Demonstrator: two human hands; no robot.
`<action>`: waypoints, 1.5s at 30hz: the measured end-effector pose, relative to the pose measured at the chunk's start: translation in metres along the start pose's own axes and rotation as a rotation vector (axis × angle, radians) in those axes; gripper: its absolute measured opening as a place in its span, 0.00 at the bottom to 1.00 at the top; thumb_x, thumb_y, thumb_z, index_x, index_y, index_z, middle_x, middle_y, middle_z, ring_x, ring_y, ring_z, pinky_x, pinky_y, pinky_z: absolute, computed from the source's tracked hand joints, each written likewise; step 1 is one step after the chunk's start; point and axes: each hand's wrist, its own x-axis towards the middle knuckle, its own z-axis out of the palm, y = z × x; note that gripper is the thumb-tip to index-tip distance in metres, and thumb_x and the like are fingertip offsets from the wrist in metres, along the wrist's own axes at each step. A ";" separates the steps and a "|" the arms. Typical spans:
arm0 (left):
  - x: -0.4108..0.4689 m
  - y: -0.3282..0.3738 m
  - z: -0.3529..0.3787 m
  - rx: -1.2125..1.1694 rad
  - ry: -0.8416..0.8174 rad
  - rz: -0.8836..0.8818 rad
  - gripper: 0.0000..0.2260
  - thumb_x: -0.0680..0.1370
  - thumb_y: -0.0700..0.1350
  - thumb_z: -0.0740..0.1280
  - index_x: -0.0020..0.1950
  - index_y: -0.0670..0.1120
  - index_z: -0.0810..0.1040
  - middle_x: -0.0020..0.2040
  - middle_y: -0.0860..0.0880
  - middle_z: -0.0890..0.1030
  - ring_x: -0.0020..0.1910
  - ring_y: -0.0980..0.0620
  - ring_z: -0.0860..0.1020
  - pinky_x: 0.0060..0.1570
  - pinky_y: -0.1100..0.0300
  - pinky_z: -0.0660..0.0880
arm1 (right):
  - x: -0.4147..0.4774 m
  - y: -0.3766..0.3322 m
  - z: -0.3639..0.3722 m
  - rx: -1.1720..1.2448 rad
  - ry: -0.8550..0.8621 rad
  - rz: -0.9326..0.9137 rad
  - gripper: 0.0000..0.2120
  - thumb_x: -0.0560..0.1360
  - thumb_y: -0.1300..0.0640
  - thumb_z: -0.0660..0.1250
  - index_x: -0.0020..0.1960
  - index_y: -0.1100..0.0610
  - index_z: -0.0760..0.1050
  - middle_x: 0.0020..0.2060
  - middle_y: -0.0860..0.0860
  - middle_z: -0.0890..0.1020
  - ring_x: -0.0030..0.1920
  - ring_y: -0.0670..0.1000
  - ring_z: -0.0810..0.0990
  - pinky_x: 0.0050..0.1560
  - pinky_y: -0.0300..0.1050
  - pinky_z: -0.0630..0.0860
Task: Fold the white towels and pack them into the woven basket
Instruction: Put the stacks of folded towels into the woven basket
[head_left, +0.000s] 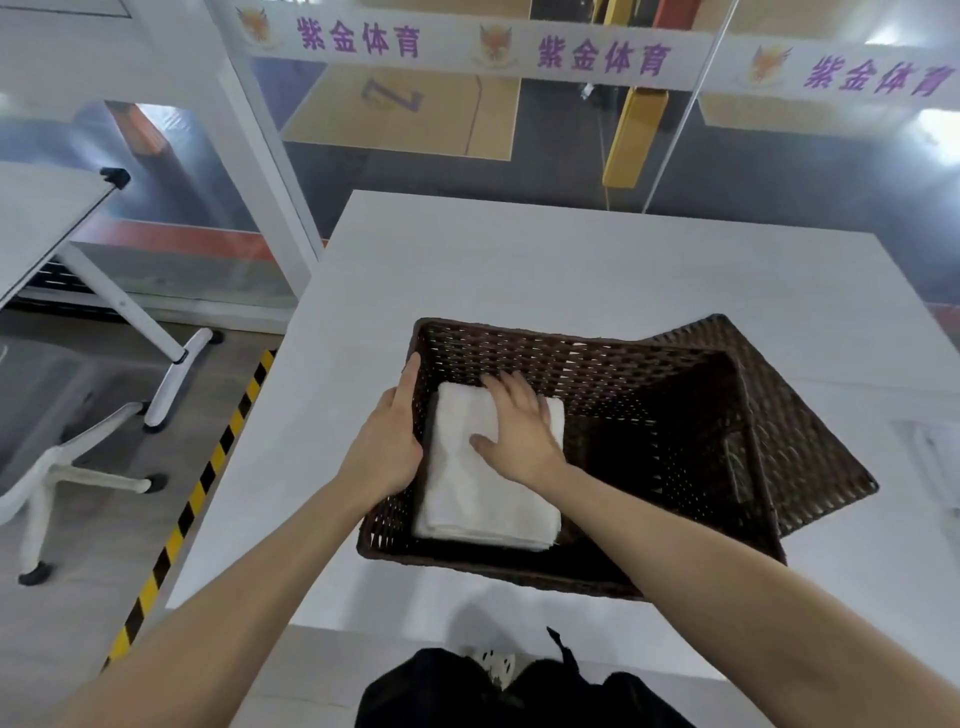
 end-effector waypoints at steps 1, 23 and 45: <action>0.000 0.001 0.000 -0.008 0.001 0.000 0.44 0.82 0.35 0.58 0.86 0.65 0.38 0.72 0.40 0.74 0.63 0.40 0.77 0.60 0.47 0.75 | -0.003 0.001 -0.001 0.021 0.083 0.067 0.51 0.74 0.43 0.76 0.86 0.50 0.49 0.85 0.54 0.52 0.85 0.54 0.44 0.83 0.67 0.46; 0.000 0.000 0.001 -0.082 -0.002 0.016 0.42 0.82 0.34 0.59 0.88 0.61 0.43 0.72 0.41 0.74 0.51 0.47 0.76 0.54 0.53 0.74 | 0.007 0.026 0.017 0.934 -0.136 0.927 0.76 0.42 0.33 0.89 0.79 0.54 0.56 0.58 0.49 0.78 0.58 0.53 0.82 0.60 0.53 0.84; 0.059 0.022 0.042 1.247 -0.470 0.250 0.76 0.62 0.75 0.78 0.85 0.44 0.27 0.82 0.28 0.32 0.86 0.31 0.41 0.86 0.42 0.46 | -0.037 0.036 -0.018 -0.021 -0.224 0.151 0.74 0.57 0.17 0.72 0.83 0.42 0.28 0.83 0.48 0.29 0.84 0.55 0.33 0.82 0.67 0.47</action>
